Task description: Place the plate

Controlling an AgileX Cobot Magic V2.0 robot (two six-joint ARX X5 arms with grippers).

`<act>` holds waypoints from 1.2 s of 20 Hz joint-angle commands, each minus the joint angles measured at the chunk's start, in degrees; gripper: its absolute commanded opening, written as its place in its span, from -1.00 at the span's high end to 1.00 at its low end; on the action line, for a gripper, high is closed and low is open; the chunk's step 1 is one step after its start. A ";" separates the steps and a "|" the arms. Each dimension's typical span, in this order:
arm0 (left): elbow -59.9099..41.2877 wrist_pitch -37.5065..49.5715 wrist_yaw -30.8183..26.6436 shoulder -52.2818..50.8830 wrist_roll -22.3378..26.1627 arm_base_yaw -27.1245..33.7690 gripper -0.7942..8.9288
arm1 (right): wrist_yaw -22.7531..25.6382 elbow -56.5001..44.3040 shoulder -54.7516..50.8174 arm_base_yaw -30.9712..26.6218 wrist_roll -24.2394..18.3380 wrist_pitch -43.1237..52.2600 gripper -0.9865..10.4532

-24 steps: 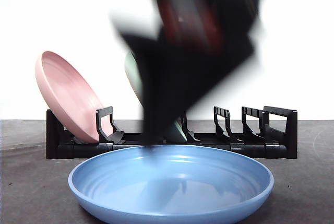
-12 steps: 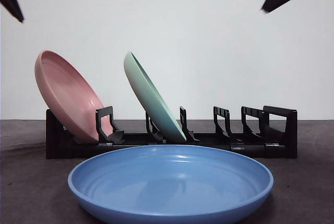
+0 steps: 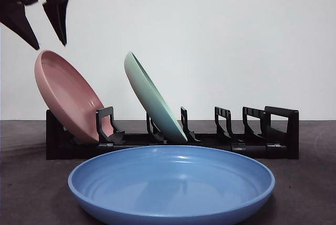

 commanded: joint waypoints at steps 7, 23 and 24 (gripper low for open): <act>1.64 -1.44 -0.48 2.89 2.49 -0.22 0.80 | 1.57 0.55 0.42 0.39 0.68 0.22 0.27; 14.51 -15.12 -12.02 0.28 5.49 -0.07 0.80 | 1.60 0.52 0.42 0.39 0.09 0.17 0.27; 14.51 -16.63 -12.02 -0.68 5.49 -0.04 0.80 | 1.62 0.52 0.42 0.39 -0.07 0.17 0.27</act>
